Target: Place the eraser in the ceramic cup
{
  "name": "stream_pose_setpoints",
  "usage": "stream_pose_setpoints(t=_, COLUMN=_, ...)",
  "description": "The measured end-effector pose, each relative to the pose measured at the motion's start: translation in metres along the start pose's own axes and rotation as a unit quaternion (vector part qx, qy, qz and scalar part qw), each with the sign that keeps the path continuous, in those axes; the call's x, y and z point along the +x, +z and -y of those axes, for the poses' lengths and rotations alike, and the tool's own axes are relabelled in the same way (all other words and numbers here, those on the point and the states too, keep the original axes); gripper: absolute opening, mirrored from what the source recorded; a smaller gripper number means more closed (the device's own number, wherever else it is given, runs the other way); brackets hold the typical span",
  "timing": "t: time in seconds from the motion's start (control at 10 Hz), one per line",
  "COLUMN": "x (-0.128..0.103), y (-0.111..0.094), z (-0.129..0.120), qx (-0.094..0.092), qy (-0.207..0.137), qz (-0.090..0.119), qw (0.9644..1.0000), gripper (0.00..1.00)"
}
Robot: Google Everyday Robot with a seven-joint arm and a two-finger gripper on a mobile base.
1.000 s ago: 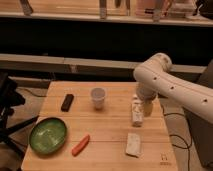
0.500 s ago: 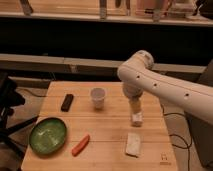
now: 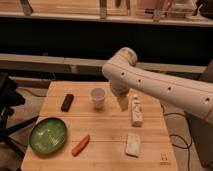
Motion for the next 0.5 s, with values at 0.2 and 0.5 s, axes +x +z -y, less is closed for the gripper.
stream_pose_setpoints(t=0.2, x=-0.012, y=-0.002, z=0.009, qx=0.0, qy=-0.017, qz=0.003, qw=0.9999, gripper=0.8)
stream_pose_setpoints(t=0.5, x=-0.044, y=-0.007, z=0.03, qx=0.004, qy=-0.051, qz=0.009, qw=0.9987, gripper=0.8)
